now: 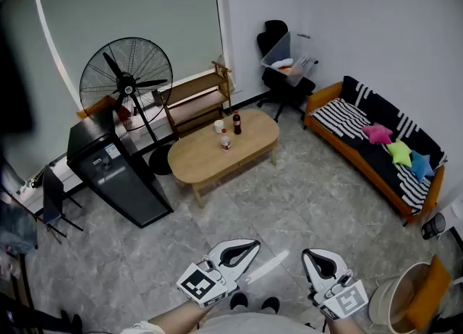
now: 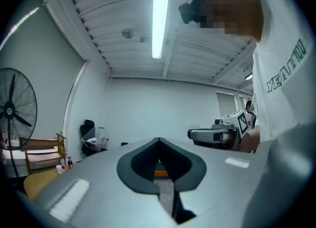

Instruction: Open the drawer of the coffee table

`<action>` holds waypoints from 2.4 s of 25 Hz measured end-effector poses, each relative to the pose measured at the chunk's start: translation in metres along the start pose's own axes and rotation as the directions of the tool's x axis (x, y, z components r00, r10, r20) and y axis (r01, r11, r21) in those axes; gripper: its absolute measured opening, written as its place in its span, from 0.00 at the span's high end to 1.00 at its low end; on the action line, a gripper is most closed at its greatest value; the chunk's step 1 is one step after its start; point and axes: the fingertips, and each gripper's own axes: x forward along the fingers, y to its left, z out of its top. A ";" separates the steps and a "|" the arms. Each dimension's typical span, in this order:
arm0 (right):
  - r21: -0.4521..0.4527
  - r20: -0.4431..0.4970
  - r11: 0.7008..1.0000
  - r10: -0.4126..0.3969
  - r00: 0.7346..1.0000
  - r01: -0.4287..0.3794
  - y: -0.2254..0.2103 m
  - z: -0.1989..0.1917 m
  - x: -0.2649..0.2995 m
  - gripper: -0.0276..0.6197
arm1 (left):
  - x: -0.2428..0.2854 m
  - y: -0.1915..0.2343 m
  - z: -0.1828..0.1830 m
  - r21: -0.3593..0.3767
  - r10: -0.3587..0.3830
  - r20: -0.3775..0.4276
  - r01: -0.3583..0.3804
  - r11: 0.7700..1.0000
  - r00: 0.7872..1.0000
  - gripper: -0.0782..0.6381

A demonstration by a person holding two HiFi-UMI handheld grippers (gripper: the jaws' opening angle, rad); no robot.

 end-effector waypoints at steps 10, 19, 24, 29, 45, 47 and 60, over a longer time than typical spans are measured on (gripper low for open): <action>0.005 0.001 1.000 0.004 1.000 -0.004 -0.009 -0.001 -0.001 0.96 | 0.011 -0.001 0.001 -0.001 -0.005 0.006 0.005 1.000 1.000 0.89; 0.034 0.016 0.999 0.019 1.000 -0.020 -0.010 -0.004 0.005 0.96 | 0.009 0.005 -0.001 -0.010 -0.009 0.013 0.009 1.000 1.000 0.89; 0.123 0.151 0.992 0.009 0.989 -0.027 -0.021 0.013 0.006 0.05 | 0.014 0.011 0.018 -0.037 -0.022 0.101 0.026 0.999 0.995 0.21; 0.095 0.126 0.995 -0.010 0.992 -0.002 -0.026 0.008 0.003 0.05 | 0.011 0.020 0.026 0.004 -0.014 0.112 0.014 1.000 0.994 0.12; 0.096 0.082 0.995 -0.028 0.996 0.020 -0.062 -0.004 -0.022 0.05 | 0.057 -0.003 0.002 0.020 -0.098 0.060 0.097 0.995 0.993 0.12; 0.098 0.076 0.995 -0.025 0.997 0.017 -0.075 -0.007 -0.030 0.05 | 0.068 -0.006 -0.002 0.026 -0.098 0.028 0.098 0.995 0.995 0.12; 0.105 0.057 0.994 0.007 0.998 -0.013 -0.146 -0.029 -0.015 0.05 | 0.118 0.022 -0.030 0.008 -0.041 -0.055 0.042 0.999 0.998 0.12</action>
